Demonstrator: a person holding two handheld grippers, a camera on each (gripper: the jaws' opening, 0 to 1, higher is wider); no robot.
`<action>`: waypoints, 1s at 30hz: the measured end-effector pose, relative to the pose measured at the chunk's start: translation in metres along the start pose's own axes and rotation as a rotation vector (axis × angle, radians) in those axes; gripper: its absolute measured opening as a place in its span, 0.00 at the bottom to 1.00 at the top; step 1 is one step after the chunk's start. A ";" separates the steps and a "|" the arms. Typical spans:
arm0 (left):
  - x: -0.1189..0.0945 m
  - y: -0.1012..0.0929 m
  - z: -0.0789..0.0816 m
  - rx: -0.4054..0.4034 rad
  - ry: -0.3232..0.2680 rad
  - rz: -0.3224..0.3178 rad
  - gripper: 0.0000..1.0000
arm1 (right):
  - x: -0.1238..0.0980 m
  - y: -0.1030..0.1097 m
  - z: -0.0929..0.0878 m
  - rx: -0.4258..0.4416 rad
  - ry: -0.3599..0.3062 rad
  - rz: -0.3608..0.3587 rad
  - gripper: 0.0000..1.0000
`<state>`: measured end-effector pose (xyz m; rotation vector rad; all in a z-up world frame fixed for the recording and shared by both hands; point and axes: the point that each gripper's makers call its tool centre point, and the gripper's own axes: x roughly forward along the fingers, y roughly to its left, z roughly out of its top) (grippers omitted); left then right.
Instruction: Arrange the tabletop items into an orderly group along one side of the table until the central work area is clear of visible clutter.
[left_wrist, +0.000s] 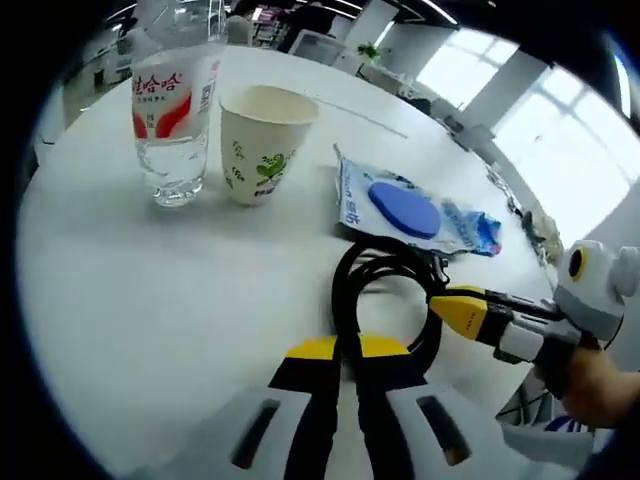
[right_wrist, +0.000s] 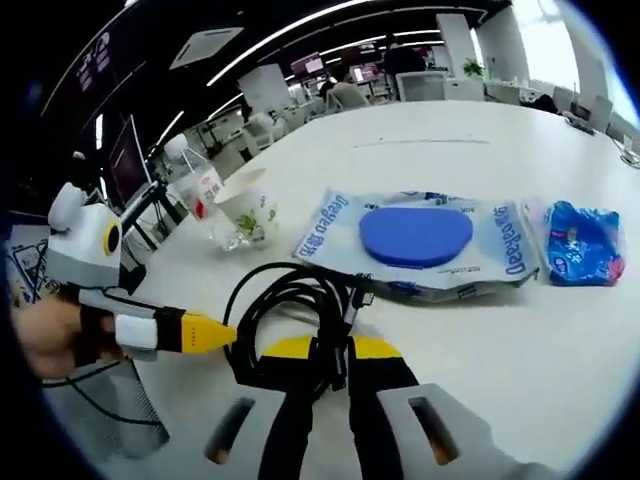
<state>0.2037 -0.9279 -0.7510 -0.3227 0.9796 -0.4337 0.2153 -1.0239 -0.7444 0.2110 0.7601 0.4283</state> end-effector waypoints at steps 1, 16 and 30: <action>-0.002 -0.002 0.001 -0.002 -0.003 -0.009 0.04 | -0.002 0.000 0.001 0.004 -0.005 0.002 0.08; -0.013 -0.048 0.014 0.030 -0.051 -0.067 0.03 | -0.043 -0.018 0.012 0.121 -0.085 0.014 0.08; 0.001 -0.106 0.005 0.071 -0.029 -0.124 0.04 | -0.082 -0.062 0.009 0.176 -0.105 0.008 0.08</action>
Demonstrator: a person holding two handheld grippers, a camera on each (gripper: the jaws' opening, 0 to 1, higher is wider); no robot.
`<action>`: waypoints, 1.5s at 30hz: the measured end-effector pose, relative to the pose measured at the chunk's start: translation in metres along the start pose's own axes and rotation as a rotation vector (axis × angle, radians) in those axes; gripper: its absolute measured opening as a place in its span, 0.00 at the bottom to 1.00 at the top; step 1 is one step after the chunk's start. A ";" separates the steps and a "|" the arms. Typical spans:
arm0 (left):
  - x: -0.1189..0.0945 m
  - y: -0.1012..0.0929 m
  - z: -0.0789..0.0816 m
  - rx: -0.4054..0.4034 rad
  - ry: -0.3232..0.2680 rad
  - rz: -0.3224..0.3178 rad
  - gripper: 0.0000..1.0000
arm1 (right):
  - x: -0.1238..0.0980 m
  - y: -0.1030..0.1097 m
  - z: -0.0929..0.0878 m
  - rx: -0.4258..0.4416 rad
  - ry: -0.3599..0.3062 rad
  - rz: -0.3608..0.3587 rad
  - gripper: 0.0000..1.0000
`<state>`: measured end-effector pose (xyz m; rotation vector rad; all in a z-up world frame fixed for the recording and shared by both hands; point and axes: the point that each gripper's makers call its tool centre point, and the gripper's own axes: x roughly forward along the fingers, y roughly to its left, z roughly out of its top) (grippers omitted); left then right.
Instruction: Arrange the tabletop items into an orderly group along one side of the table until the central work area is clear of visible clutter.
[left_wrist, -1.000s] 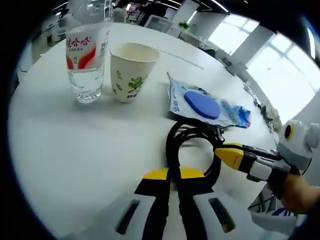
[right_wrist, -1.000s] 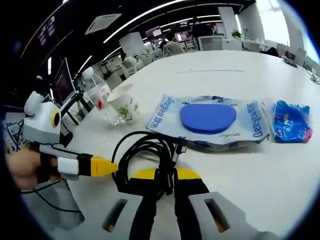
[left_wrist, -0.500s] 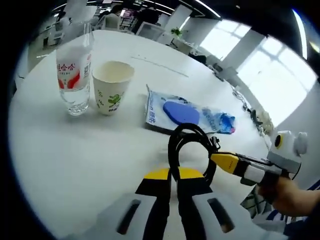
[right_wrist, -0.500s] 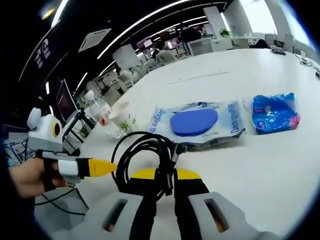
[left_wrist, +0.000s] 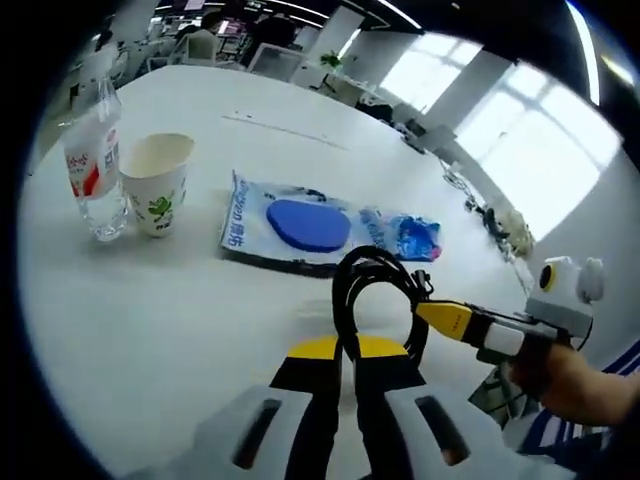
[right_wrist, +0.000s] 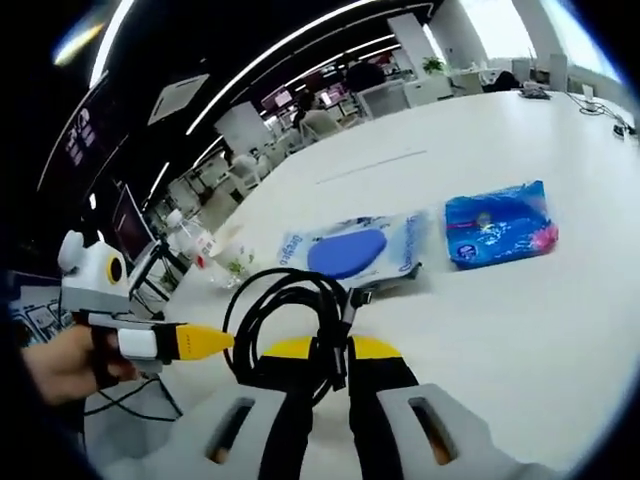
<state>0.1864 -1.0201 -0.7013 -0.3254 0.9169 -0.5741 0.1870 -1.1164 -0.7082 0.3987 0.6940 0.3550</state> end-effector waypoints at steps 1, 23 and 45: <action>0.002 -0.003 -0.001 0.005 0.004 -0.003 0.04 | -0.002 -0.003 0.000 0.003 -0.001 -0.003 0.08; 0.054 -0.084 -0.009 0.119 0.112 -0.075 0.04 | -0.031 -0.080 0.024 0.080 -0.033 -0.055 0.08; 0.094 -0.119 -0.009 0.119 0.134 -0.054 0.04 | -0.050 -0.134 0.035 0.163 -0.052 -0.031 0.07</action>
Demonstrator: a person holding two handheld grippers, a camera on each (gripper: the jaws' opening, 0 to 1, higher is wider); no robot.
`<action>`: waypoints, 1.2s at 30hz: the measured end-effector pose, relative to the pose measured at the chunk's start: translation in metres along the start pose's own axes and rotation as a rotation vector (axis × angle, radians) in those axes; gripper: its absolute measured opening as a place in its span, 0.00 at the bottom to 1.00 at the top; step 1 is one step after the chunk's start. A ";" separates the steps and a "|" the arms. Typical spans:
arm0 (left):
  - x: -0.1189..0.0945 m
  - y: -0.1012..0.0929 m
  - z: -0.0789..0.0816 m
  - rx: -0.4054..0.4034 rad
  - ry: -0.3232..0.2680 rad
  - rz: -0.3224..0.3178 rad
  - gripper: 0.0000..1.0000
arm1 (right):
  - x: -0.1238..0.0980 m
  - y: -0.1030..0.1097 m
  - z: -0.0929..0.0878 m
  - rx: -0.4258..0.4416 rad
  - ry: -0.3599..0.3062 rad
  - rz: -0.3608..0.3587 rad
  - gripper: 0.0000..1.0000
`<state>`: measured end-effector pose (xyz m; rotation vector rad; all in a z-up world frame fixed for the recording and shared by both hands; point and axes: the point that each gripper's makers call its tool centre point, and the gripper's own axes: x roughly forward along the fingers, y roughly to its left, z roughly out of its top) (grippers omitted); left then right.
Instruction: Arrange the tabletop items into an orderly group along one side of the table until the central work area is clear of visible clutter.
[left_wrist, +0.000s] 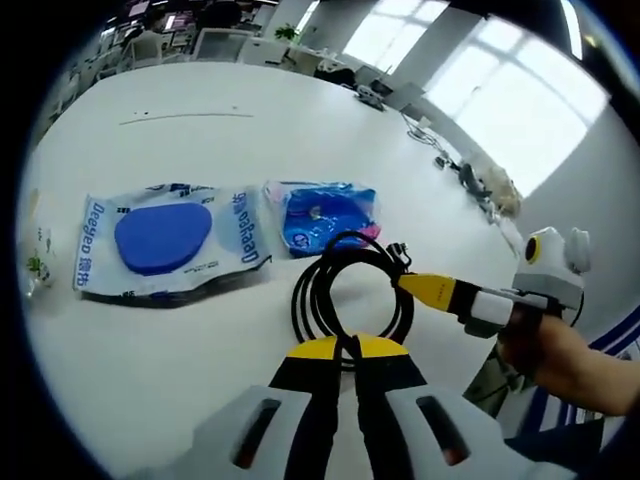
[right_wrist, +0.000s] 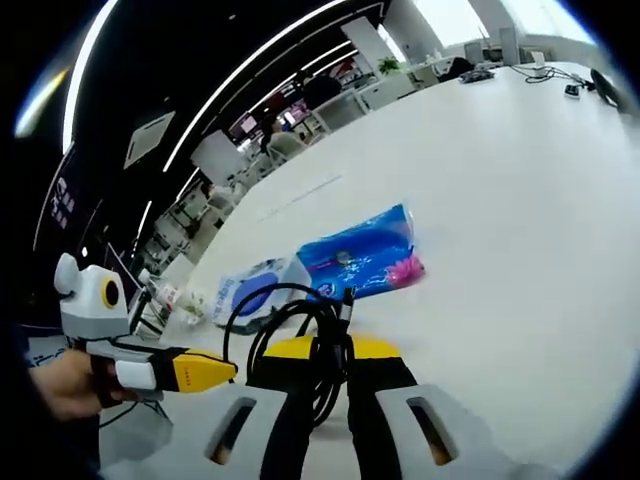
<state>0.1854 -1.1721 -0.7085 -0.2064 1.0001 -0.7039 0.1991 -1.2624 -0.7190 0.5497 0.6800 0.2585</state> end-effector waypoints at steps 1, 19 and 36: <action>0.001 -0.001 0.000 -0.001 0.000 0.000 0.04 | 0.000 -0.002 0.000 0.000 0.002 0.000 0.07; 0.019 0.020 -0.017 -0.010 0.042 0.086 0.04 | 0.021 -0.009 -0.018 -0.158 0.111 0.007 0.07; 0.028 0.030 -0.026 0.001 0.069 0.139 0.04 | 0.024 -0.015 -0.029 -0.278 0.187 -0.015 0.08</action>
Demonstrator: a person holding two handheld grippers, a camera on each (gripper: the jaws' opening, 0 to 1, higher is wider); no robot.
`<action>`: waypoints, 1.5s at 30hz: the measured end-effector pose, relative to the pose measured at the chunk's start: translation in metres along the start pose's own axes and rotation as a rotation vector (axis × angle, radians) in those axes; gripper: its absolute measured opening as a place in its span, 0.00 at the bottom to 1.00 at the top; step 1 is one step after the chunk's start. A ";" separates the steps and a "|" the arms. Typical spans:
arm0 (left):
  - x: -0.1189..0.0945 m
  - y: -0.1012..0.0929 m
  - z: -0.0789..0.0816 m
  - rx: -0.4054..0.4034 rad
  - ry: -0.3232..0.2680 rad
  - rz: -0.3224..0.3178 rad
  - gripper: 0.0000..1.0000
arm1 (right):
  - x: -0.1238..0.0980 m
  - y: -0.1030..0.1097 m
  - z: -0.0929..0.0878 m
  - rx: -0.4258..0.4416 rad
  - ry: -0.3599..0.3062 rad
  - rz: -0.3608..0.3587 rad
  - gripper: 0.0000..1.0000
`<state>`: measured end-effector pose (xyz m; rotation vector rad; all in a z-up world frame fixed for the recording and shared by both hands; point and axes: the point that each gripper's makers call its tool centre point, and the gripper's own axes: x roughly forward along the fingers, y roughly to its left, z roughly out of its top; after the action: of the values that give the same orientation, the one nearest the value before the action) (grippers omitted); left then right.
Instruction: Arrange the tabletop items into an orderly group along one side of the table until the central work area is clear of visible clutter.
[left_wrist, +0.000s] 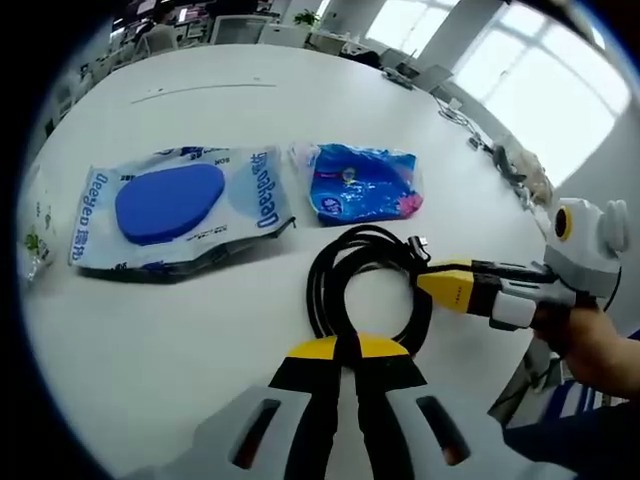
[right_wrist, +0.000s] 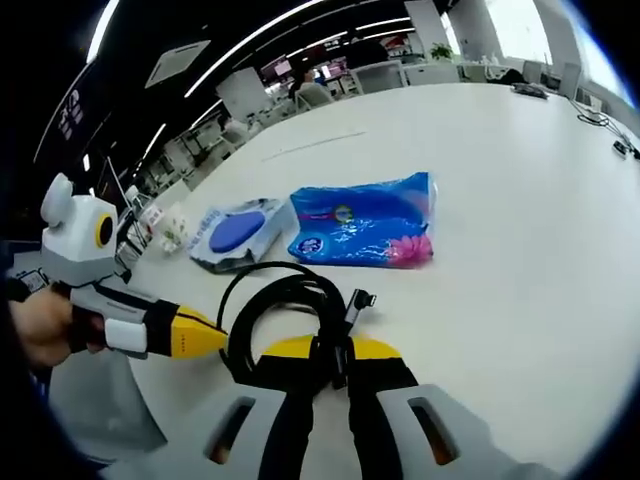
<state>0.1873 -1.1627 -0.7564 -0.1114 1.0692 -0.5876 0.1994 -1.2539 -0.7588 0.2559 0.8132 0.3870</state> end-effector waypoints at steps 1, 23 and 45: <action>0.000 0.001 0.000 0.000 0.002 0.004 0.04 | 0.001 0.001 0.000 -0.015 0.001 0.000 0.08; 0.002 0.005 -0.002 0.035 -0.017 0.008 0.06 | 0.004 0.004 -0.003 -0.172 0.028 -0.023 0.12; -0.053 0.031 0.026 0.117 -0.246 0.033 0.99 | -0.040 0.034 0.045 -0.193 -0.265 0.091 0.94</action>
<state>0.2029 -1.1150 -0.7127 -0.0613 0.7951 -0.5891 0.2000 -1.2438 -0.6901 0.1596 0.5012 0.5019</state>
